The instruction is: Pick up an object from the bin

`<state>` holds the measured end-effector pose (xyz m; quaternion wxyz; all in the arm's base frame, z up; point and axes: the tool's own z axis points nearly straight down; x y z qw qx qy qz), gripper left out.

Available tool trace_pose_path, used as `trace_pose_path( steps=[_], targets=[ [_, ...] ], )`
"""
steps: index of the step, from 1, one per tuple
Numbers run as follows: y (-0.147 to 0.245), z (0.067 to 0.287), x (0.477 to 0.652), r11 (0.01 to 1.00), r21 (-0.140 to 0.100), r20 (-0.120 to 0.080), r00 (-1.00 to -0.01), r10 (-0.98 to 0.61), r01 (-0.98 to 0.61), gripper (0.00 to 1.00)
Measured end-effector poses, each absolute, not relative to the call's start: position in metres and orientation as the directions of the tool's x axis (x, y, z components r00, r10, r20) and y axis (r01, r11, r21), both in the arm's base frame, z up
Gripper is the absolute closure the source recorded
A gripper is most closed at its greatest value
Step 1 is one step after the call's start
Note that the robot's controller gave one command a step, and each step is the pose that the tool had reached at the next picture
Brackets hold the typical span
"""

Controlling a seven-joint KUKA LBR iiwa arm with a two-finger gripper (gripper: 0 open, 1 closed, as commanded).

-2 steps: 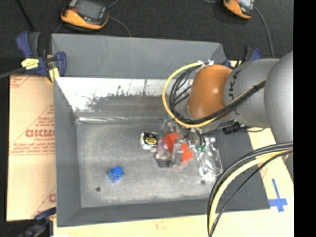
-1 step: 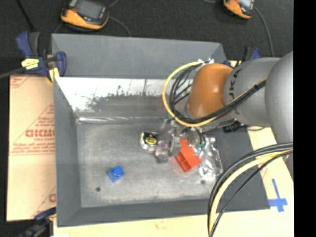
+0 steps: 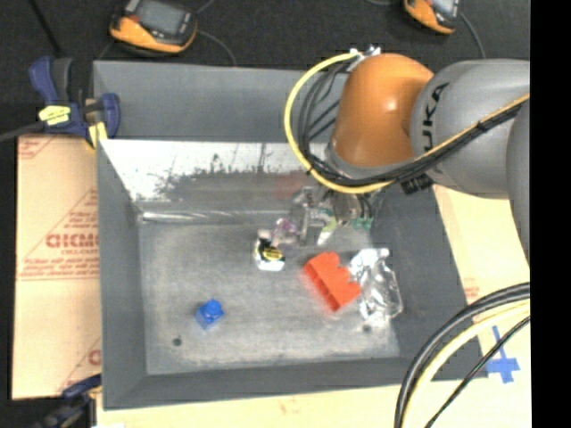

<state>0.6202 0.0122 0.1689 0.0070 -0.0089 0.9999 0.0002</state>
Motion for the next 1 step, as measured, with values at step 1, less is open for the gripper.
trace_pose_path(
  steps=[1],
  targets=[
    [-0.017,0.2355,0.5933,1.0,-0.003,-0.012,-1.0,-0.019,-0.019,1.0]
  ],
)
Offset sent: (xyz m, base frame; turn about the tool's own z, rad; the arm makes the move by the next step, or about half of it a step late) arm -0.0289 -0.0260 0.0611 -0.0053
